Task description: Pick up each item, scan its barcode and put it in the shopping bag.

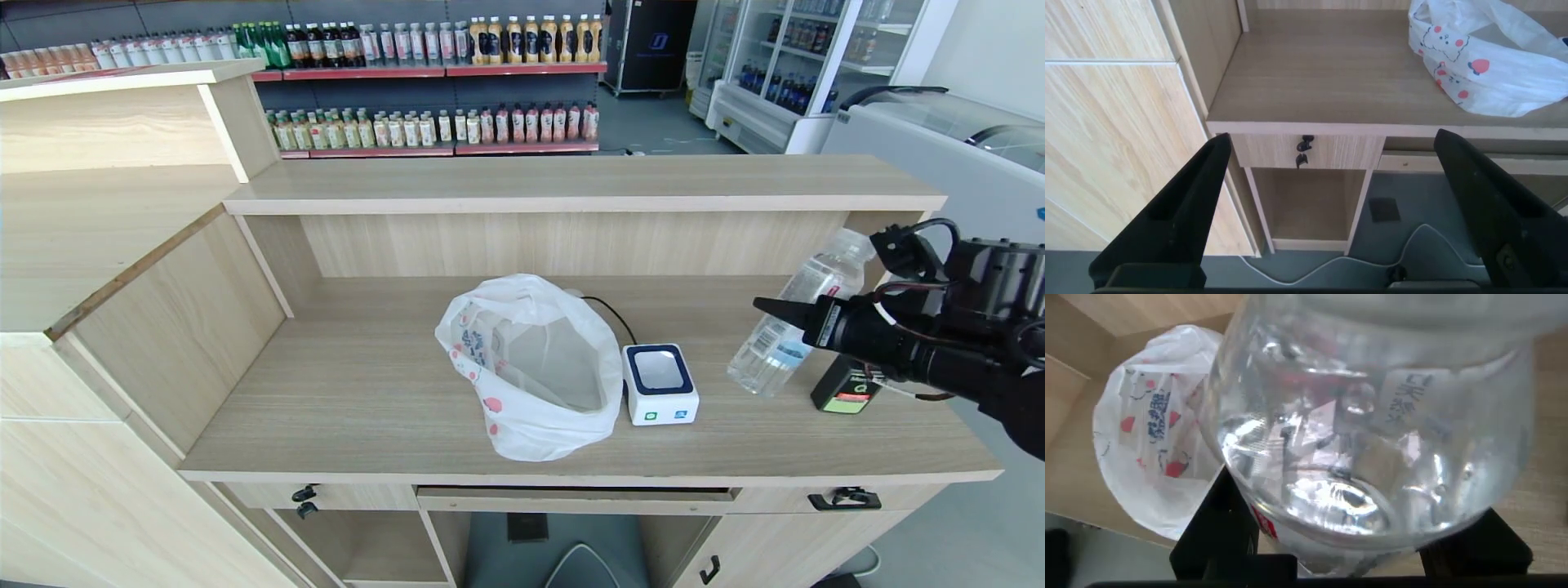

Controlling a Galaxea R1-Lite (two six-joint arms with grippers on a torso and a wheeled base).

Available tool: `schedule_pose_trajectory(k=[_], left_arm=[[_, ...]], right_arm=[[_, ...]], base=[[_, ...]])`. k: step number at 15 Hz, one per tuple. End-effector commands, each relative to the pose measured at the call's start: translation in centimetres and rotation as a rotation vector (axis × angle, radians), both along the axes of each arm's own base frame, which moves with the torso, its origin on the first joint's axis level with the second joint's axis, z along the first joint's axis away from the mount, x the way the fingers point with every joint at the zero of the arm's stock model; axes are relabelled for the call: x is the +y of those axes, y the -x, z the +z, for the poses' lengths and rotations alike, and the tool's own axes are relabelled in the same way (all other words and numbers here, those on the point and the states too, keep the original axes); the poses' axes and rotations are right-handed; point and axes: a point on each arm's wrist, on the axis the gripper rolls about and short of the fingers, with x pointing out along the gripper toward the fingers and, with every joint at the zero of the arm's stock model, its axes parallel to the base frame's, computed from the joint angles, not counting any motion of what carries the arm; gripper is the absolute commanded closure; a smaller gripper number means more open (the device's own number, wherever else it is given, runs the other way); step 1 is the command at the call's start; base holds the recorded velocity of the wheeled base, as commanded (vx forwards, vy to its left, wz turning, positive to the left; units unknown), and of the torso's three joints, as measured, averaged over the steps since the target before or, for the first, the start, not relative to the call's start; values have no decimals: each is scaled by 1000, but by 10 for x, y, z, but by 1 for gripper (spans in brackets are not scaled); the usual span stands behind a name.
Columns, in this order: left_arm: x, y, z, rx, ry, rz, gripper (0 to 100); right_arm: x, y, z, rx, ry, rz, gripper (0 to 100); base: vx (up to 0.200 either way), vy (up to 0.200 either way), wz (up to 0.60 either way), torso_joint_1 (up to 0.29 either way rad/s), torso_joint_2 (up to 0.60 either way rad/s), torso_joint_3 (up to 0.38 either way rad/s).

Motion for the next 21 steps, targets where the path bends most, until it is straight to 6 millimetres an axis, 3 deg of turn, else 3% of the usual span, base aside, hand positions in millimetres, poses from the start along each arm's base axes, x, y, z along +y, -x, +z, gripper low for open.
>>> schedule_pose_trajectory(k=[1,7,9,16,19,21], left_arm=[[0,0,0,-1,0,2,0],[0,0,0,-1,0,0,0],[0,0,0,-1,0,0,0],[0,0,0,-1,0,2,0],[0,0,0,-1,0,2,0],[0,0,0,-1,0,0,0]], right_arm=[[3,51,38,-50,-68,134,100],[21,135,76,-42,-164,575,100],[29,150,91,-63,-202,646,100],[31,186,111,-61,-278,715,100],[36,188,119,-44,-318,759,100],[42,179,121,-34,-321,784,100]], base=[[0,0,0,0,0,0],[0,0,0,0,0,0],[0,0,0,0,0,0],[0,0,0,0,0,0],[0,0,0,0,0,0],[0,0,0,0,0,0]])
